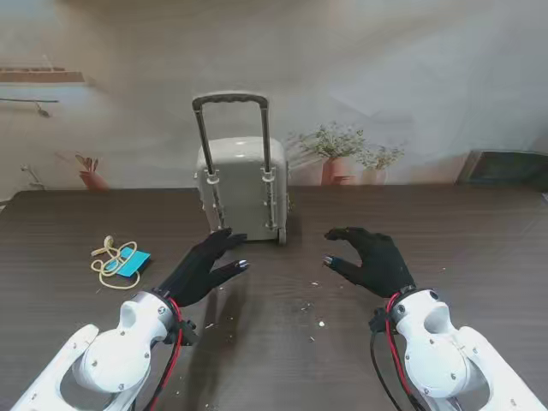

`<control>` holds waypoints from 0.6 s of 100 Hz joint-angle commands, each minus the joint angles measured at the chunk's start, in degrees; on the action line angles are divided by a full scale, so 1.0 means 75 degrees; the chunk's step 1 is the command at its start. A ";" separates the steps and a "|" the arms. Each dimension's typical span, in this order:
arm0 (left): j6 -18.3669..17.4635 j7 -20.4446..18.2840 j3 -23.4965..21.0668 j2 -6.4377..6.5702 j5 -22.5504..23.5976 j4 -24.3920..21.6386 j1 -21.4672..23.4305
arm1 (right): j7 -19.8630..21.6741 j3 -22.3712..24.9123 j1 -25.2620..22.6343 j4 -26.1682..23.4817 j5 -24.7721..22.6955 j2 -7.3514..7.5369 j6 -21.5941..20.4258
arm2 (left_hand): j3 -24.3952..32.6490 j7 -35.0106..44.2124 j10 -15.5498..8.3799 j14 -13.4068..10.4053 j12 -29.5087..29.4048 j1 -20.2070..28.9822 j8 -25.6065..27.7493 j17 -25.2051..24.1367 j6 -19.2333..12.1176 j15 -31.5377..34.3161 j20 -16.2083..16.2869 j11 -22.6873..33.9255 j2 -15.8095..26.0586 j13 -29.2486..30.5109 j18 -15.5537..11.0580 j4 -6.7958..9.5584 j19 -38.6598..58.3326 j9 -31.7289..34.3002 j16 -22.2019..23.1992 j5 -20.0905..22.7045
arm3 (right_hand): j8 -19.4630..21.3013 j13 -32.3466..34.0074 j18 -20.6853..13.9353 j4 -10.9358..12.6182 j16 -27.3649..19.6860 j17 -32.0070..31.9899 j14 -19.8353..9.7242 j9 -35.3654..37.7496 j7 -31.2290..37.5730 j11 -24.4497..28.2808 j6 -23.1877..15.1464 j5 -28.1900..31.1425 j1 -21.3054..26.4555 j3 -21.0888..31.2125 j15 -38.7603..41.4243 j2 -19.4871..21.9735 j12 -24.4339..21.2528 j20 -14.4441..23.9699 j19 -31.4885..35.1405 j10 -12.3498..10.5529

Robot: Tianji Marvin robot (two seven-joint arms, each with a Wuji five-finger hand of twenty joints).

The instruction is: Attach a luggage tag to a suitcase

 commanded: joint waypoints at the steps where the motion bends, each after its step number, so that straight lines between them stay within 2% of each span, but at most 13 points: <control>1: 0.0060 -0.0141 0.0010 0.0013 0.0019 -0.0082 0.0032 | 0.0137 -0.0018 0.0021 0.0025 0.0002 0.0018 0.0017 | -0.0003 -0.0063 0.0015 -0.0117 0.0145 0.0116 0.0134 -0.0028 -0.0029 -0.0051 0.0050 -0.0028 -0.0054 -0.0121 -0.0318 0.0050 0.0001 -0.0040 0.0115 0.0073 | 0.0014 0.0080 -0.0051 -0.0092 -0.0034 -0.0025 0.0010 0.0031 -0.0024 0.0019 -0.0014 -0.0066 -0.0039 -0.0099 0.0039 0.0026 -0.0021 -0.0032 0.0082 -0.0002; 39: 0.0051 0.0002 -0.0172 -0.0009 0.0184 -0.0243 0.0252 | 0.0118 -0.0074 0.0063 -0.0046 0.0037 0.0012 -0.0043 | 0.0001 -0.0034 0.0045 -0.0084 0.0155 0.0186 0.0143 -0.0008 0.0023 0.0015 0.0059 0.0001 -0.0061 -0.0083 -0.0319 0.0047 0.0022 0.0034 0.0169 0.0145 | 0.0012 0.0094 -0.0048 -0.0090 -0.0033 -0.0017 0.0023 0.0045 -0.0028 0.0018 -0.0005 -0.0052 -0.0030 -0.0098 0.0045 0.0019 -0.0023 -0.0051 0.0101 0.0004; 43: 0.0077 0.0084 -0.0202 -0.0020 0.0302 -0.0280 0.0282 | 0.0125 -0.0070 0.0056 -0.0057 0.0058 0.0013 -0.0060 | -0.0001 -0.0017 0.0111 -0.0047 0.0183 0.0195 0.0149 -0.0017 0.0060 0.0074 0.0189 0.0061 -0.0062 -0.0085 -0.0306 0.0053 0.0078 0.0215 0.0402 0.0198 | 0.0011 0.0099 -0.0047 -0.0091 -0.0032 -0.0016 0.0026 0.0055 -0.0031 0.0021 -0.0012 -0.0056 -0.0034 -0.0100 0.0047 0.0026 -0.0022 -0.0053 0.0103 -0.0006; 49: 0.0138 0.0389 -0.0238 -0.0064 0.0609 -0.0304 0.0328 | 0.0153 -0.0053 0.0037 -0.0070 0.0099 0.0015 -0.0090 | 0.0012 0.0036 0.0221 0.0090 0.0223 0.0252 0.0157 -0.0056 0.0150 0.0311 0.0618 0.0105 -0.0126 -0.0093 -0.0244 0.0092 0.0208 0.0479 0.1125 0.0393 | 0.0012 0.0101 -0.0052 -0.0091 -0.0032 -0.0012 0.0029 0.0069 -0.0029 0.0022 -0.0010 -0.0051 -0.0034 -0.0105 0.0047 0.0032 -0.0022 -0.0055 0.0108 0.0002; 60: 0.0308 0.0914 -0.0361 -0.0151 0.1002 -0.0304 0.0406 | 0.0208 0.0003 -0.0017 -0.0085 0.0235 0.0013 -0.0099 | 0.0036 0.0106 0.0401 0.0324 0.0274 0.0357 0.0149 -0.0101 0.0315 0.0621 0.1131 0.0184 -0.0259 -0.0132 -0.0146 0.0134 0.0354 0.0893 0.2223 0.0689 | 0.0012 0.0114 -0.0040 -0.0091 -0.0031 -0.0004 0.0037 0.0087 -0.0032 0.0021 -0.0014 -0.0049 -0.0023 -0.0107 0.0051 0.0032 -0.0023 -0.0059 0.0114 -0.0005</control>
